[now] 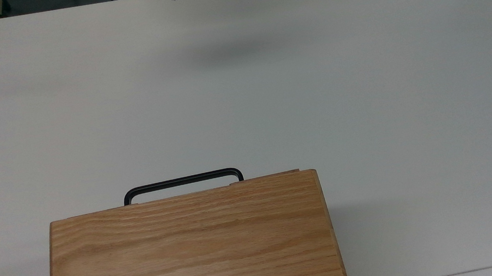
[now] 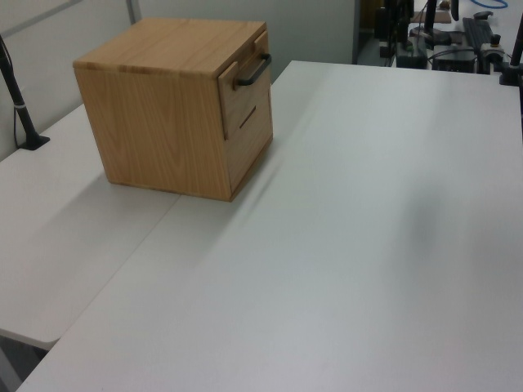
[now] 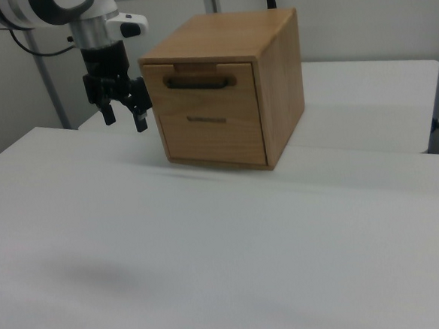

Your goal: Open the drawer by sliding it

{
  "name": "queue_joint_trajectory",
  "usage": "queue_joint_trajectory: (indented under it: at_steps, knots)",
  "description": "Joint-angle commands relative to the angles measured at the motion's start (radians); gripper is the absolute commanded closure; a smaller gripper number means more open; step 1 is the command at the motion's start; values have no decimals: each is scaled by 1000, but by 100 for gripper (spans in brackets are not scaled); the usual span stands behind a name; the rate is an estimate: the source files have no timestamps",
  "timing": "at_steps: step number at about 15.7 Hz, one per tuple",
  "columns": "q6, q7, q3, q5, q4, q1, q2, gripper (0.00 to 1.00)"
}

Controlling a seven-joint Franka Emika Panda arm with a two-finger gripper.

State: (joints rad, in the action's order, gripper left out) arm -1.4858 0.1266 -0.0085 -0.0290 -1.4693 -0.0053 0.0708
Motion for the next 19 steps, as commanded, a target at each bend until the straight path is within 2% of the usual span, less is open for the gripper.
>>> queue_joint_trajectory:
  at_steps: [1, 12, 19]
  knots:
    - [-8, 4, -4, -6, -16, 4, -5, 0]
    - [4, 4, -4, -5, -16, 2, -6, 0]
    - [-42, 19, -1, -2, -14, 8, 21, 0]
